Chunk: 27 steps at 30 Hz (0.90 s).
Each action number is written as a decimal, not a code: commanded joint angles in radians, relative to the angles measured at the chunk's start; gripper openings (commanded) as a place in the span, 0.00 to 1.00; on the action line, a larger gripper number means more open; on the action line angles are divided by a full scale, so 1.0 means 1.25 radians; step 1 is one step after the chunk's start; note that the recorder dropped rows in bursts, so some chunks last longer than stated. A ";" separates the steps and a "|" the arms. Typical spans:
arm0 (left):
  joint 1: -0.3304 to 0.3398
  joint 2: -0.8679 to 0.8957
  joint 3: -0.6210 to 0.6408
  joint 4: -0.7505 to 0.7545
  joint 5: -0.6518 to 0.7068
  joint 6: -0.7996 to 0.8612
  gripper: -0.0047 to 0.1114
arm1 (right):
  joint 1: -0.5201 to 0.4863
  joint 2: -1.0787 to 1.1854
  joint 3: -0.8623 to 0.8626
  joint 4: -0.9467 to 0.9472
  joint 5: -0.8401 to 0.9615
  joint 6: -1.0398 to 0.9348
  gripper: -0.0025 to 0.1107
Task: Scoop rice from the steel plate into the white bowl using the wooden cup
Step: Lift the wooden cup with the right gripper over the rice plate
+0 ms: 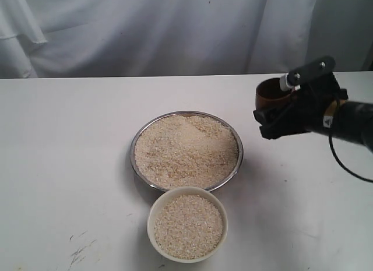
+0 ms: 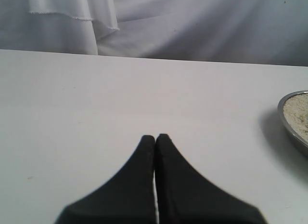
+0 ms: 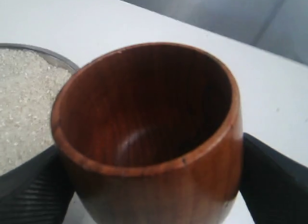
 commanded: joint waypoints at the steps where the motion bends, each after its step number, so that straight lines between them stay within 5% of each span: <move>1: 0.001 -0.003 0.004 0.001 -0.011 0.000 0.04 | 0.062 -0.049 -0.138 -0.138 0.239 0.000 0.02; 8: 0.001 -0.003 0.004 0.001 -0.011 0.000 0.04 | 0.180 -0.038 -0.295 -0.342 0.453 -0.063 0.02; 15: 0.001 -0.003 0.004 0.001 -0.011 0.000 0.04 | 0.273 0.034 -0.348 -0.369 0.605 -0.284 0.02; 21: 0.001 -0.003 0.004 0.001 -0.011 0.000 0.04 | 0.330 0.102 -0.387 -0.389 0.678 -0.388 0.02; 27: 0.001 -0.003 0.004 0.001 -0.011 0.000 0.04 | 0.375 0.166 -0.443 -0.560 0.751 -0.447 0.02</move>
